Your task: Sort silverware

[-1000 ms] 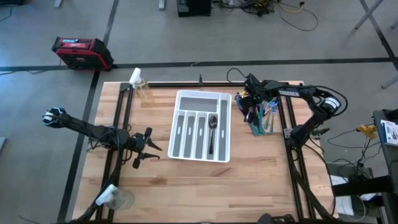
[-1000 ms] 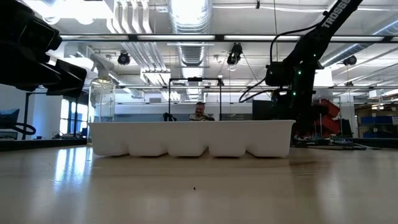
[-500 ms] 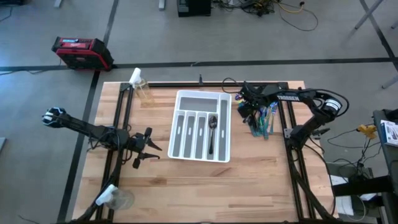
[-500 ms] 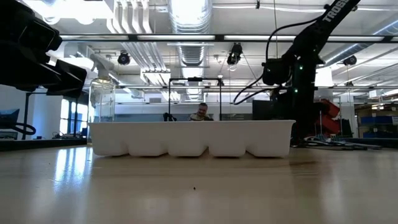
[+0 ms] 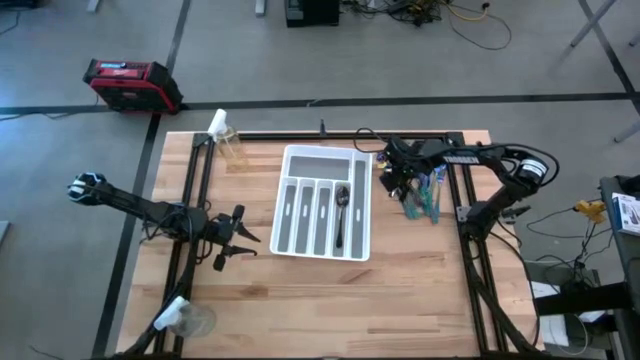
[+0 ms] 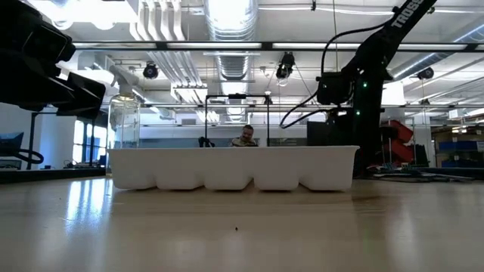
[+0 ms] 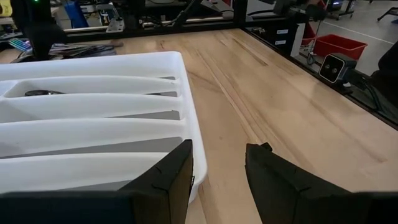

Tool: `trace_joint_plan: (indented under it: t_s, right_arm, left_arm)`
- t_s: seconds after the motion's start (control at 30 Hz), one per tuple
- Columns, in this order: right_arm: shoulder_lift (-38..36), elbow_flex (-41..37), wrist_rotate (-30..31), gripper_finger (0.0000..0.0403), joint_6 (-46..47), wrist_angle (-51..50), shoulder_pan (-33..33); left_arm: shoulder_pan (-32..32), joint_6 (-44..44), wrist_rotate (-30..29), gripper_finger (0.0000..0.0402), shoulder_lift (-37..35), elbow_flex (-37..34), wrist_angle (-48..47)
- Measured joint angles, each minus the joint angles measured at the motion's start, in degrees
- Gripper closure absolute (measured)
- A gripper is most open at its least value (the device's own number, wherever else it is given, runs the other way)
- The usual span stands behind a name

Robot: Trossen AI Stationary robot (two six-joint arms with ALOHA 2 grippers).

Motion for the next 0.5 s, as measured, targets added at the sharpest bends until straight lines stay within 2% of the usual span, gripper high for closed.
trace_joint_plan:
  t_s: [0.3, 0.4, 0.5]
  right_arm:
    - [-7.7, 0.0, -1.4, 0.0402, 0.0, -3.6, 1.2]
    - [-11.3, -0.1, -5.3, 0.0402, 0.6, -4.4, 1.2]
    - [-14.7, -0.1, -12.2, 0.0403, 2.4, -4.5, 1.2]
  left_arm:
    - [0.0, 0.0, 0.0, 0.0269, 0.0, 0.0, 0.0]
    - [0.0, 0.0, 0.0, 0.0269, 0.0, 0.0, 0.0]
    - [0.0, 0.0, 0.0, 0.0269, 0.0, 0.0, 0.0]
